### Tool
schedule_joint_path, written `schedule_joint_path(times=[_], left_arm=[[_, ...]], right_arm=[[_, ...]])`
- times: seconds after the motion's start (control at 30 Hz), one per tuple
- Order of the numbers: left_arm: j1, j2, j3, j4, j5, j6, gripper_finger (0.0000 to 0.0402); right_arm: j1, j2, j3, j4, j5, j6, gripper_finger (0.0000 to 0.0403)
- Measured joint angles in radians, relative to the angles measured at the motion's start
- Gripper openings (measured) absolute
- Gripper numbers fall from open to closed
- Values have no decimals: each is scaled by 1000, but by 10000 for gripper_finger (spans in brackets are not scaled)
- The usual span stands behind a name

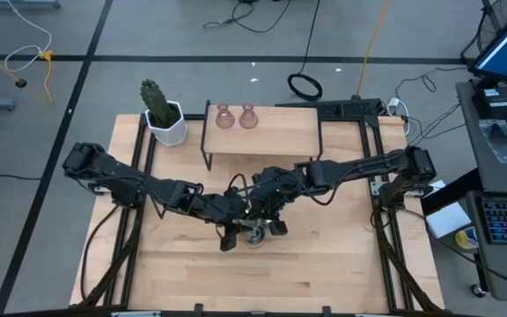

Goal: Pick & Place candle stick holders
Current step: Put the green glass candle holder on the shelf

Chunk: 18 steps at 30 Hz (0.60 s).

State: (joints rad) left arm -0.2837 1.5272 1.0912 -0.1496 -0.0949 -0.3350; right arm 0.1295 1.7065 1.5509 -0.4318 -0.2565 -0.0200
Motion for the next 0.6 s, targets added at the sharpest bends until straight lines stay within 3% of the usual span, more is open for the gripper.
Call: schedule_joint_path(times=[0.37,0.6], left_arm=[[2,2,0,-71,-7,-103,119],[4,-36,-1,-153,-43,-158,119]], right_arm=[[1,-24,2,23,77,-23,120],[-1,-114,0,-83,240,-77,162]])
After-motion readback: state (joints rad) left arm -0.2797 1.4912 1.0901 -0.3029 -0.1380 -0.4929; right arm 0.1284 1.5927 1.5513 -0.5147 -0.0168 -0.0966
